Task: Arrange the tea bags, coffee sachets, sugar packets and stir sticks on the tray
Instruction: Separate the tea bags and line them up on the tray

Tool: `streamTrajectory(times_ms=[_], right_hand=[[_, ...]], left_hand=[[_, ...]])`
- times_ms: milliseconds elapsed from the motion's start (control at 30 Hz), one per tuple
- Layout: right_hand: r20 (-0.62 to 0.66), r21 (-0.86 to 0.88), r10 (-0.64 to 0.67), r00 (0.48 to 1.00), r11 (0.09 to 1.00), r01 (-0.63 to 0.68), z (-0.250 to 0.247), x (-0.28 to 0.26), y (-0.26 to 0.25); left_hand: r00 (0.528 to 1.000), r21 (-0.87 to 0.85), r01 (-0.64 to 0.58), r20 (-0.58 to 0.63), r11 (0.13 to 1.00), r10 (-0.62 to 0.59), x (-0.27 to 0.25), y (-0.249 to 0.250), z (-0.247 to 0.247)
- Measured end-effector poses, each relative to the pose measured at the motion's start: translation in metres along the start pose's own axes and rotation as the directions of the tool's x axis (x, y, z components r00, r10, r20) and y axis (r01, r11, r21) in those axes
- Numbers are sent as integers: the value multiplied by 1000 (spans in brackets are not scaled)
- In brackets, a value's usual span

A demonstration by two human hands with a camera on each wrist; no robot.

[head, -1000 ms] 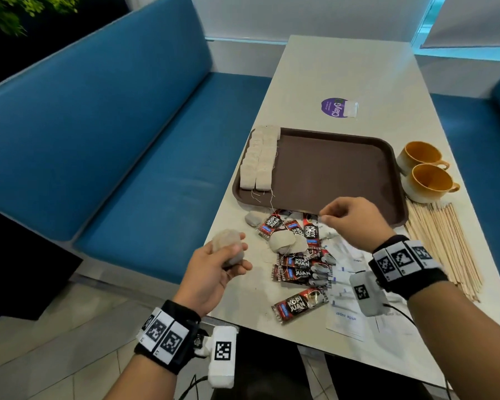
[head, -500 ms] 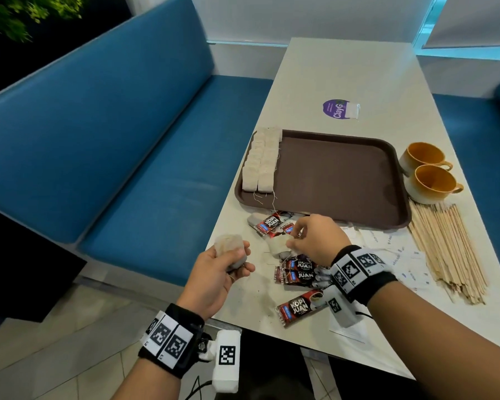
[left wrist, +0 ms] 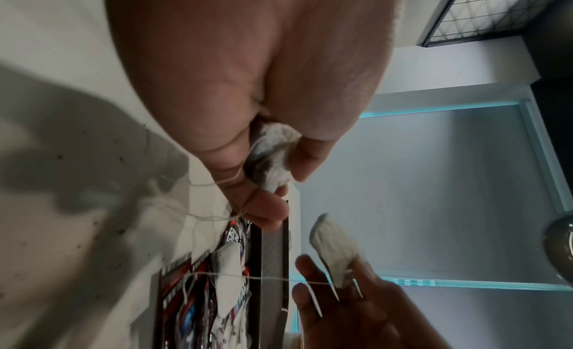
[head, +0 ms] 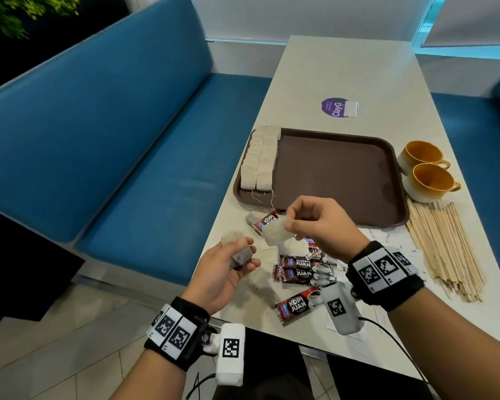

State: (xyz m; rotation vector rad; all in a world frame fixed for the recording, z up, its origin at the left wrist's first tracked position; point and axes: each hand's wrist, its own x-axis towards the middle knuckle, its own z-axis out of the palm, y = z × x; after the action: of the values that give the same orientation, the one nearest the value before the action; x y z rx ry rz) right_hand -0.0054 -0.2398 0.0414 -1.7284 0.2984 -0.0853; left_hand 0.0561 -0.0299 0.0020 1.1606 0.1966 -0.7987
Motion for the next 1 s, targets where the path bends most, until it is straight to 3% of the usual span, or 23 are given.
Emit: streamTrajectory(times_ms=[133,233,300,567,700,833,933,1000], right_hand=[[243,-3,36,969,999,-36,4,-5,-14],[433,-157,110,895,987,-46,13,-8,-19],[489,-259,122,864,966,10,19,-8,-19],[307,-383,15,952,917,109,23,-3,-15],[239,-316,-38,970,942,115,24,-2,-5],[40,-310,-8,999,951,20,9,7,8],[-105,-539,39,994,838,-90,-15,13,18],[-131,-630,121,984,756,-177,-27,15,25]], left_hand=[[999,10,42,26,999,-43,-2,-3,5],[993,30,57,104,998,-60,-6,-6,9],[980,69,74,182,995,-85,-9,-7,11],[904,80,224,354,971,-238,-13,-6,10],[919,121,124,362,985,-160,-12,-10,8],[955,125,79,276,989,-111,-8,-13,7],[974,101,76,203,992,-95,-6,-12,3],[981,88,77,173,993,-91,-4,-10,0]])
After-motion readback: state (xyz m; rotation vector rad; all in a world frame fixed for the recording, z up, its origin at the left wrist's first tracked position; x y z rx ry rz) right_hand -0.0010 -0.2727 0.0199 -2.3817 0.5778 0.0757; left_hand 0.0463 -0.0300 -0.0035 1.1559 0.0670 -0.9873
